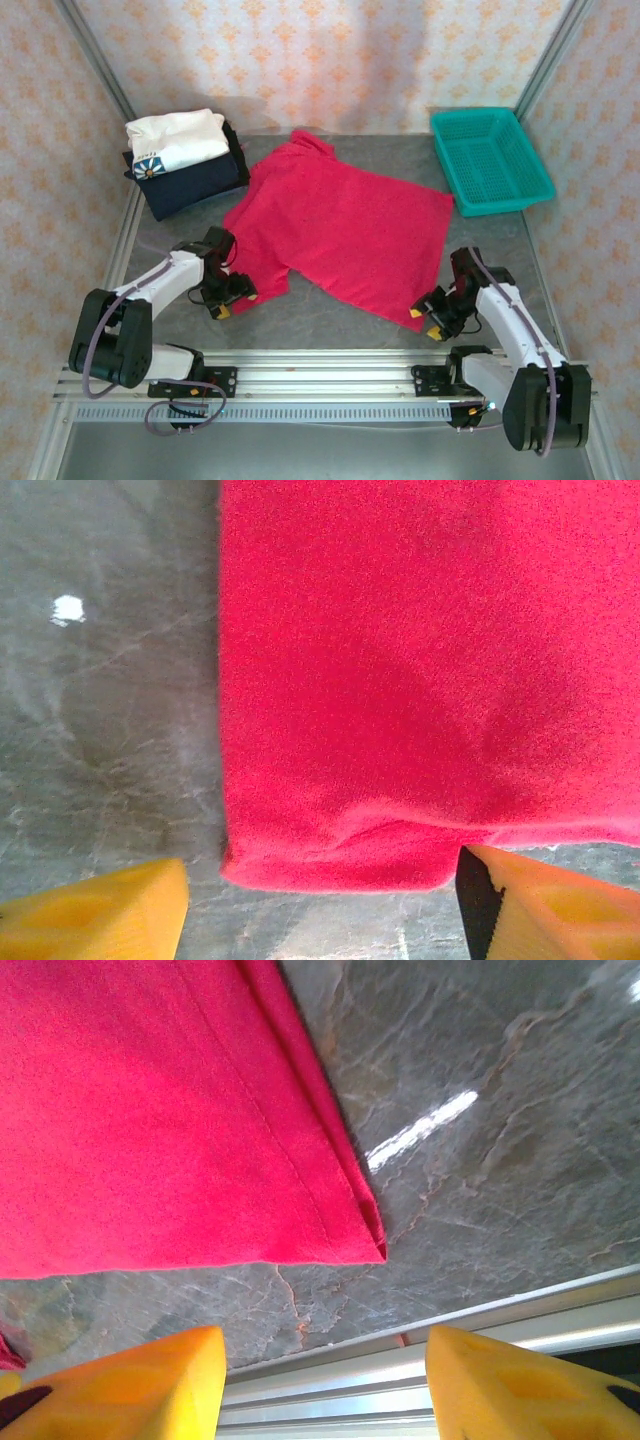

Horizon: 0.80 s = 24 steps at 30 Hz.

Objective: Fold and stack the t-shirts

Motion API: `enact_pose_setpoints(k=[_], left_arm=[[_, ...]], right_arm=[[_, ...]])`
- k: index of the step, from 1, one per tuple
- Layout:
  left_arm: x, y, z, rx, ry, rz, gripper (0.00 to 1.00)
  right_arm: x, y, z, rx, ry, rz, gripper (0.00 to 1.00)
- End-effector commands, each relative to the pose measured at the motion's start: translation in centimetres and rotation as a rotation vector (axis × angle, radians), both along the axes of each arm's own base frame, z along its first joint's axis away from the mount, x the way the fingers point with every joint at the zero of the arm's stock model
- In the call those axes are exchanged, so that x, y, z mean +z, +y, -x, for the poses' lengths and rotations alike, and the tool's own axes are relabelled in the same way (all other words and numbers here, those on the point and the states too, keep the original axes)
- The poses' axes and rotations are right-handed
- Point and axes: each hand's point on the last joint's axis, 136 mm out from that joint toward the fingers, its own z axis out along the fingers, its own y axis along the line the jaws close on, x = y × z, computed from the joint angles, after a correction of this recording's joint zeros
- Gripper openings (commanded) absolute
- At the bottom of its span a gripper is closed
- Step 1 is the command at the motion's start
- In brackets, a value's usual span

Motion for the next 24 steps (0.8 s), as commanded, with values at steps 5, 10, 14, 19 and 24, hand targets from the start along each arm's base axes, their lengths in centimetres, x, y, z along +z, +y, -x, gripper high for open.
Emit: enact_pose_setpoints(k=[5, 10, 14, 19, 24], left_arm=[[-1.0, -0.3, -0.6, -0.009, -0.011, 0.016, 0.68], [-2.0, -0.5, -0.3, -0.006, 0.007, 0.024, 0.62], [-3.0, -0.7, 0.3, -0.004, 0.034, 0.038, 0.50], [-4.1, -0.5, 1.2, -0.012, 0.077, 0.033, 0.26], [-4.4, -0.4, 1.9, -0.016, 0.096, 0.028, 0.10]], right_arm=[[-1.4, 0.7, 0.1, 0.018, 0.025, 0.026, 0.55], [-2.4, 1.2, -0.4, 0.032, 0.036, 0.034, 0.54], [-3.3, 1.3, -0.8, 0.038, 0.047, 0.049, 0.48], [-4.3, 0.8, -1.7, 0.036, 0.061, 0.096, 0.36], [-4.6, -0.5, -2.6, 0.042, 0.070, 0.188, 0.07]])
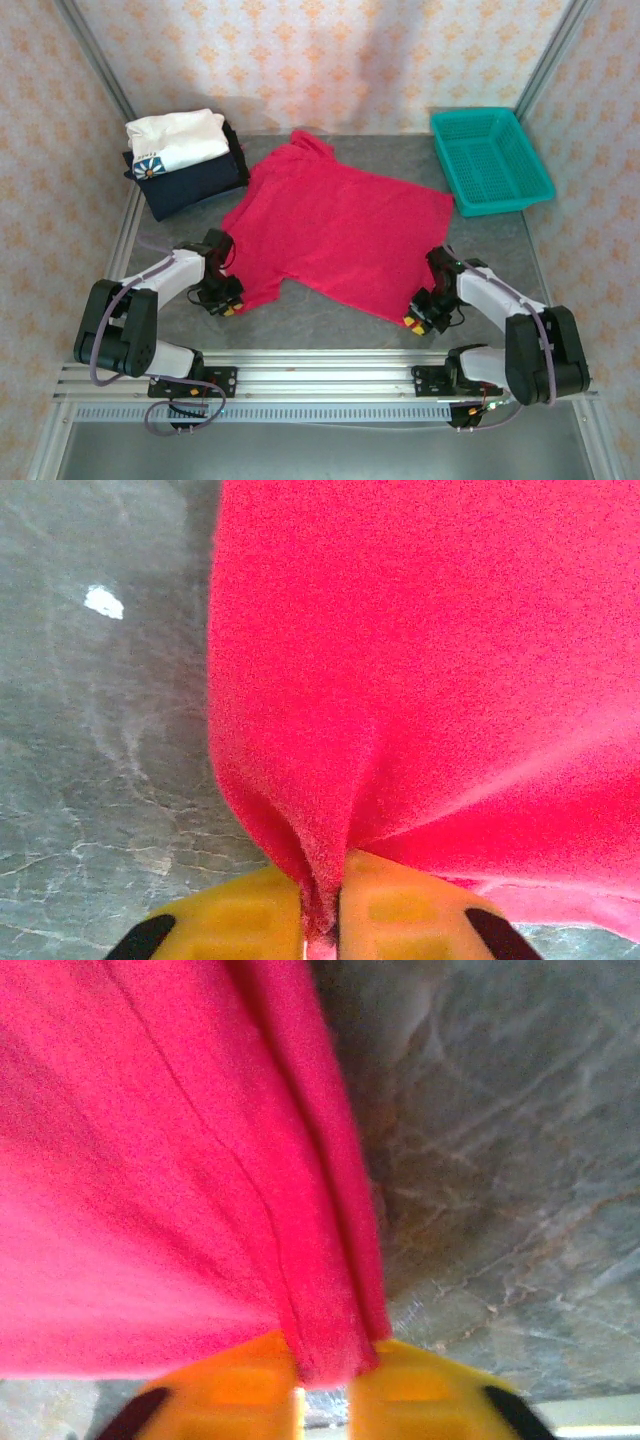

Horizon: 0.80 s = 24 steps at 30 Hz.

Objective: Fold and stack the t-shirts

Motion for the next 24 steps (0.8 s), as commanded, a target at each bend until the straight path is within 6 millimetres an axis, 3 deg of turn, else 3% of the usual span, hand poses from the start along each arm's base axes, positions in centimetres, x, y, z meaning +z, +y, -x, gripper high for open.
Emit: enact_pose_setpoints(k=[1, 6, 12, 19, 24], left_arm=[[-2.6, -1.5, 1.2, -0.030, 0.029, 0.073, 0.07], [-1.6, -1.2, 2.0, -0.036, 0.027, 0.067, 0.01], [0.4, -1.2, 3.0, -0.028, 0.003, 0.078, 0.00], [3.8, -2.3, 3.8, -0.031, -0.029, 0.113, 0.00], [6.2, -2.6, 3.4, -0.034, -0.070, 0.129, 0.00]], right_arm=[[-0.7, -2.1, -1.6, 0.006, -0.043, 0.144, 0.02], [1.3, -4.3, -2.2, 0.007, -0.081, 0.272, 0.00], [3.9, -6.6, -2.0, -0.035, -0.123, 0.364, 0.00], [5.1, -7.7, 0.1, -0.072, -0.101, 0.390, 0.00], [5.4, -8.1, 0.7, -0.085, -0.113, 0.394, 0.00]])
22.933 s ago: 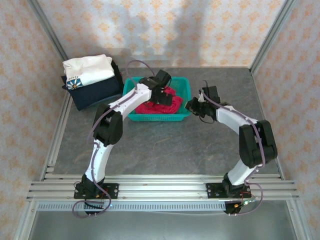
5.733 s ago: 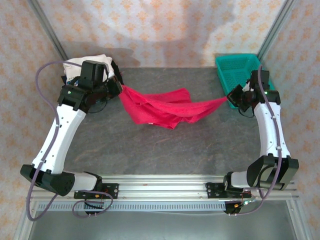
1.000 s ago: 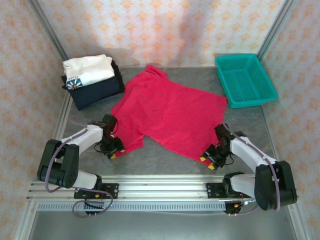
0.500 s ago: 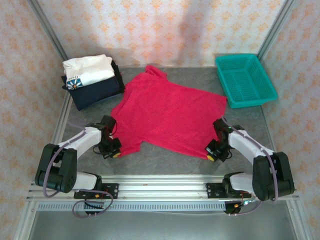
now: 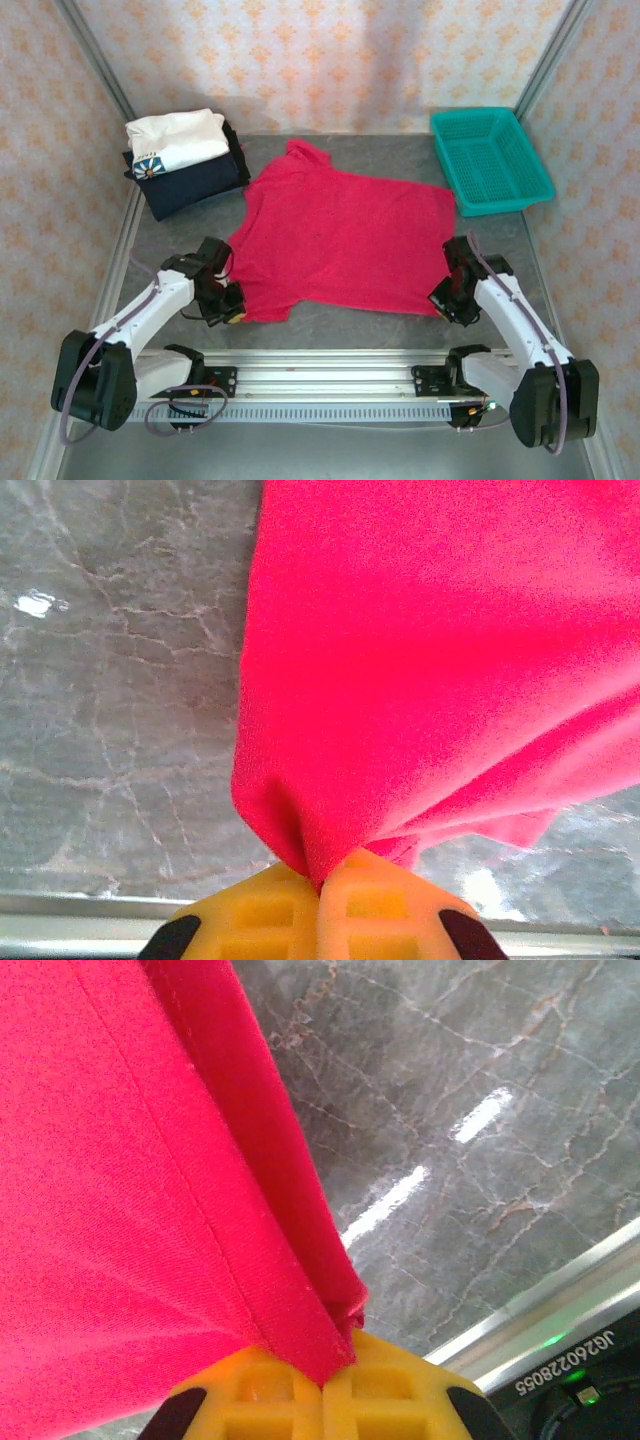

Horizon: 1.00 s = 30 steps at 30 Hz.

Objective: Fold and stack the t-shirts

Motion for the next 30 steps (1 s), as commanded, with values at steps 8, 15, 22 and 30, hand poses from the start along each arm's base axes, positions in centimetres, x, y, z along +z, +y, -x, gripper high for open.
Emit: enact_pose_setpoints(k=[8, 15, 22, 30], left_arm=[[7.5, -1.1, -5.1, -0.108, -0.091, -0.005, 0.00], [11.0, -2.3, -11.4, -0.242, -0.180, -0.025, 0.00], [12.5, -2.1, -15.9, -0.333, -0.218, -0.100, 0.00], [12.7, -1.4, -19.2, -0.353, -0.252, -0.139, 0.00]], right_arm=[[1.6, -0.8, -0.4, 0.003, -0.008, 0.037, 0.00], [2.8, -0.8, -2.6, 0.027, -0.044, 0.033, 0.00], [3.7, -0.9, -5.6, 0.066, -0.066, 0.036, 0.00], [3.6, -1.4, -7.8, 0.106, -0.033, 0.049, 0.00]])
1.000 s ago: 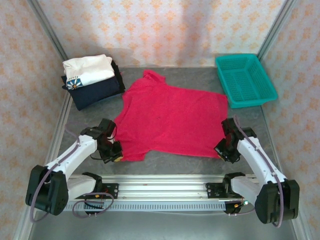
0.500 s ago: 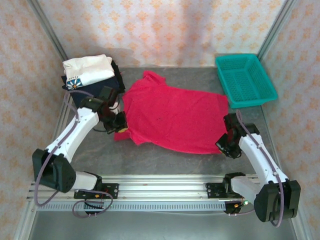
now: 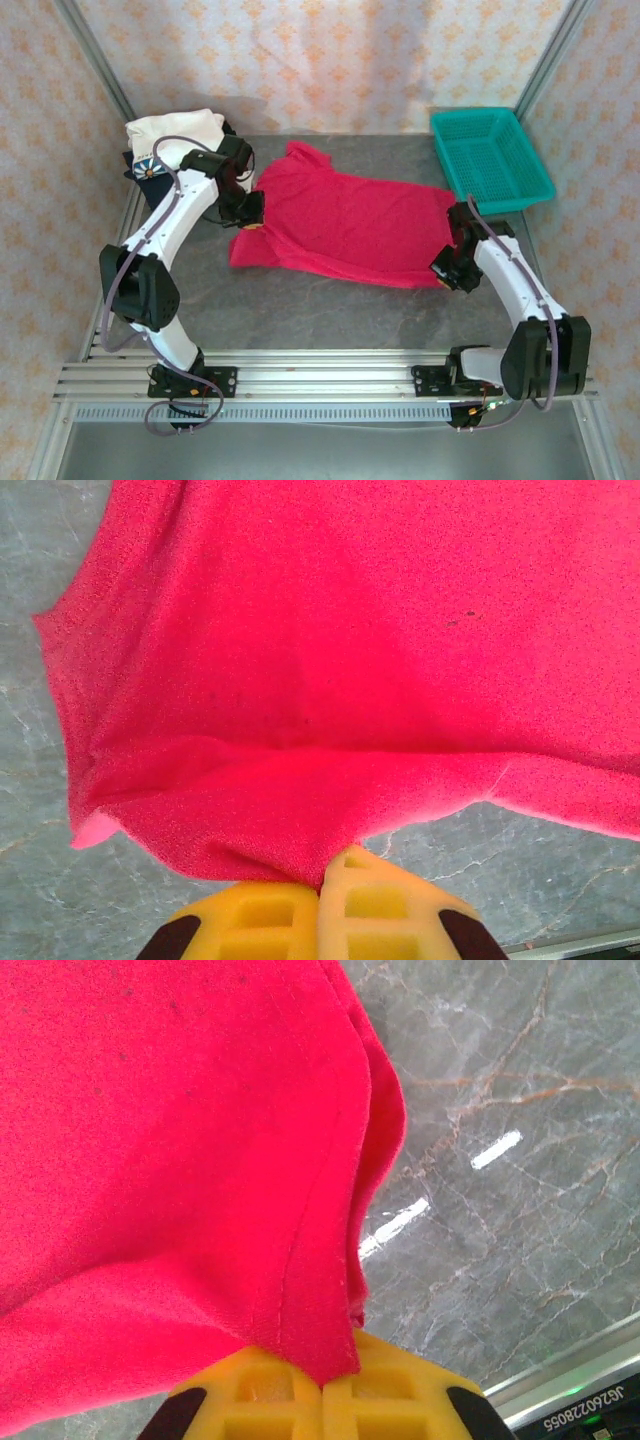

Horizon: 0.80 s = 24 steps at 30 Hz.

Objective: Fold and stack the t-shirts

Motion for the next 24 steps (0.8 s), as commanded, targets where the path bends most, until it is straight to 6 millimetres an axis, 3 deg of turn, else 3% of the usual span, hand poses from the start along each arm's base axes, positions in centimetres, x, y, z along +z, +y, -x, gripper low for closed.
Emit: enact_pose_setpoints(k=[1, 14, 24], left_arm=[[0.6, 1.4, -0.8, -0.024, -0.017, -0.057, 0.00], [0.4, 1.1, -5.4, -0.083, -0.055, -0.076, 0.00], [-2.1, 0.9, -8.3, -0.165, -0.022, -0.121, 0.00]], right_arm=[[0.4, -0.9, -1.1, 0.027, -0.008, 0.034, 0.00], [-1.0, -2.0, -4.3, 0.018, -0.001, 0.019, 0.00], [-2.4, -2.2, -6.2, 0.032, 0.029, 0.017, 0.00]])
